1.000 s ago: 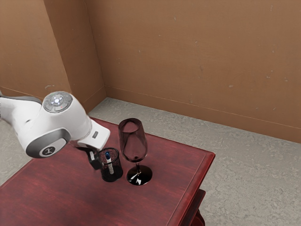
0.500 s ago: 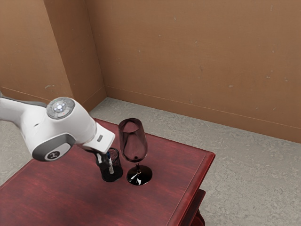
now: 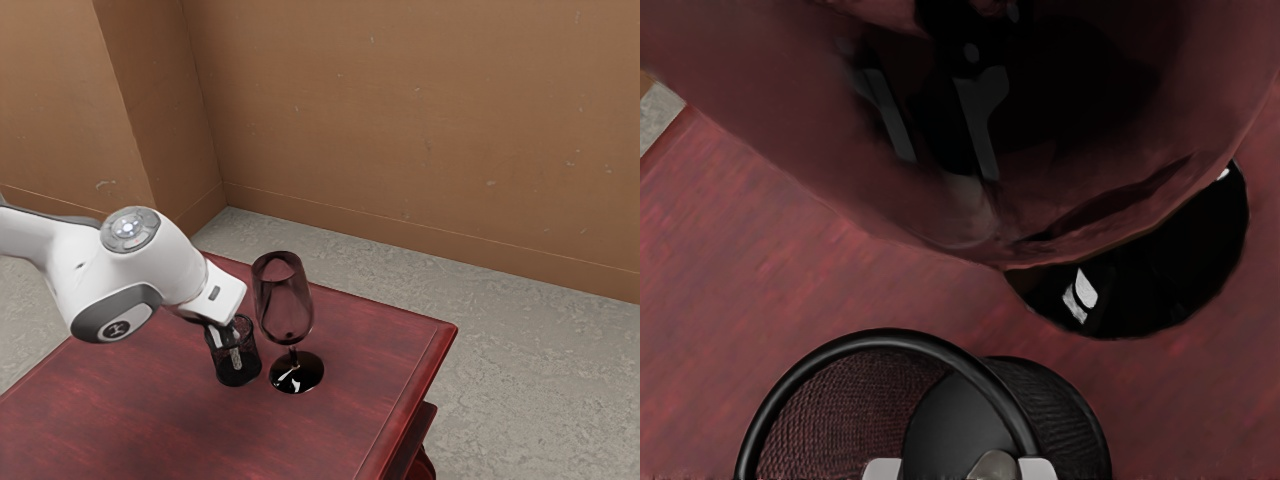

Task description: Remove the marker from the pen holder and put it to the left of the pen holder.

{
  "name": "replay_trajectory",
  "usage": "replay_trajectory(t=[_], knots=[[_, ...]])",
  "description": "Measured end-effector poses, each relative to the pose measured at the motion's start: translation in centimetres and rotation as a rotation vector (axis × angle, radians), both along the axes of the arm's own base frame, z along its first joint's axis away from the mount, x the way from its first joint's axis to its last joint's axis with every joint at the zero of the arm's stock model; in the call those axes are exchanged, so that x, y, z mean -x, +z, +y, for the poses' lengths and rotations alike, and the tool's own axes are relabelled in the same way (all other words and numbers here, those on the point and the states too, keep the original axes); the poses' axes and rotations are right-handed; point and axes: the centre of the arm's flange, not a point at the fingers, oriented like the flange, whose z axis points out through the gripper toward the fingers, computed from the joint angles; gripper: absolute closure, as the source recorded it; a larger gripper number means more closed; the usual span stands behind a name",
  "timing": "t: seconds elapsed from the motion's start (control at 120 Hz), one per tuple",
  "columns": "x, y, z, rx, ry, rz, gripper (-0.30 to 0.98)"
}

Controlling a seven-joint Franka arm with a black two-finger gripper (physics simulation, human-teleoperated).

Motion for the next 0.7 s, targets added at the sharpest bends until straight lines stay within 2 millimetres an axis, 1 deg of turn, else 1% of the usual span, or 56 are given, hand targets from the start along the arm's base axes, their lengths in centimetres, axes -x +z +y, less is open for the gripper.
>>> replay_trajectory(t=[0.325, 0.425, 0.492, 0.542, 0.608, 0.675, 0.7], knots=[[-0.1, -0.2, 0.6, 0.006, 0.017, 0.003, 0.74], [-0.2, 0.4, 0.8, 0.02, 0.036, -0.01, 0.76], [-0.6, 2.0, 0.9, 0.032, 0.054, -0.041, 0.77], [-1.3, 3.8, 0.8, 0.056, 0.09, -0.063, 0.78], [-2.9, 6.9, 1.0, 0.123, 0.181, -0.079, 0.78], [-3.9, 9.9, 1.9, 0.221, 0.3, -0.078, 0.78], [-4.3, 11.4, 2.3, 0.256, 0.339, -0.083, 0.78]])
